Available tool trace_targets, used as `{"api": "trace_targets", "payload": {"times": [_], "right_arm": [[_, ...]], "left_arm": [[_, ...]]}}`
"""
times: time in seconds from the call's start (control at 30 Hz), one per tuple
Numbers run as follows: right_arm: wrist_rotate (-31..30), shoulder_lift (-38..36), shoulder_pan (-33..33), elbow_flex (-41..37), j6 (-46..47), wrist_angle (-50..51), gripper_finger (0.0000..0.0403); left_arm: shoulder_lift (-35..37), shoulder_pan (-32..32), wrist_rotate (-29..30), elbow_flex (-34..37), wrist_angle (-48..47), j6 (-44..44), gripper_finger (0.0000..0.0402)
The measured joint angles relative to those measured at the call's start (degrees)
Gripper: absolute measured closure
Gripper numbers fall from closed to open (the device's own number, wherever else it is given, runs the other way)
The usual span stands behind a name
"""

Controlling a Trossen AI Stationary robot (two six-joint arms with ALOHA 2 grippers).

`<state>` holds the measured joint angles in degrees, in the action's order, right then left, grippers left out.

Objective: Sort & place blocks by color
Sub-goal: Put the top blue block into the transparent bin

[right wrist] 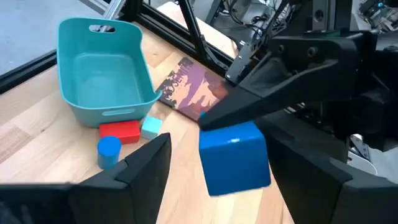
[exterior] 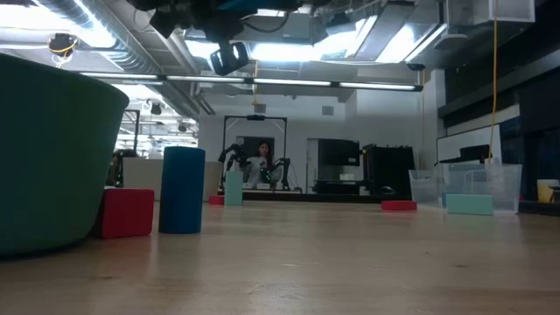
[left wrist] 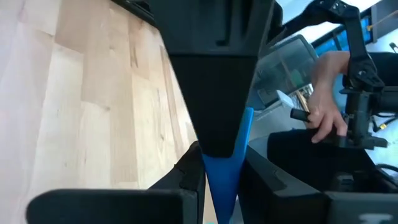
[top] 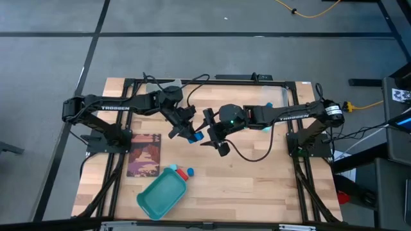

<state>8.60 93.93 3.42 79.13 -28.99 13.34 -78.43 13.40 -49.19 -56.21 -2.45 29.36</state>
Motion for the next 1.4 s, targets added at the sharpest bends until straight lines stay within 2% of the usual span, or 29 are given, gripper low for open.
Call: {"api": "trace_targets", "payload": {"times": [0.23,0.5,0.73,0.97,1.2,1.4], "right_arm": [[-1.82,0.17,0.22,0.00,-0.04,-0.41,0.0169],[-3.39,0.20,0.24,0.00,-1.19,-0.39,0.0259],[-3.41,0.20,0.24,0.00,-2.14,-0.12,0.0261],[-3.63,0.22,0.18,0.00,-1.27,0.00,0.0262],[-2.93,0.22,0.20,0.00,-1.29,0.56,0.0262],[-3.86,-0.04,0.19,-0.02,-1.24,2.63,0.0262]], "left_arm": [[0.00,0.07,-0.20,0.00,-0.03,-0.09,0.0348],[0.00,0.07,-0.74,0.00,-0.05,-0.69,0.0348],[0.00,0.07,0.14,0.00,-0.07,-0.55,0.0340],[0.02,0.25,1.58,0.00,-0.03,4.02,0.0290],[0.02,1.69,-1.25,0.00,-0.05,6.15,0.0231],[0.50,6.51,-6.29,0.00,-0.44,6.29,0.0204]]}}
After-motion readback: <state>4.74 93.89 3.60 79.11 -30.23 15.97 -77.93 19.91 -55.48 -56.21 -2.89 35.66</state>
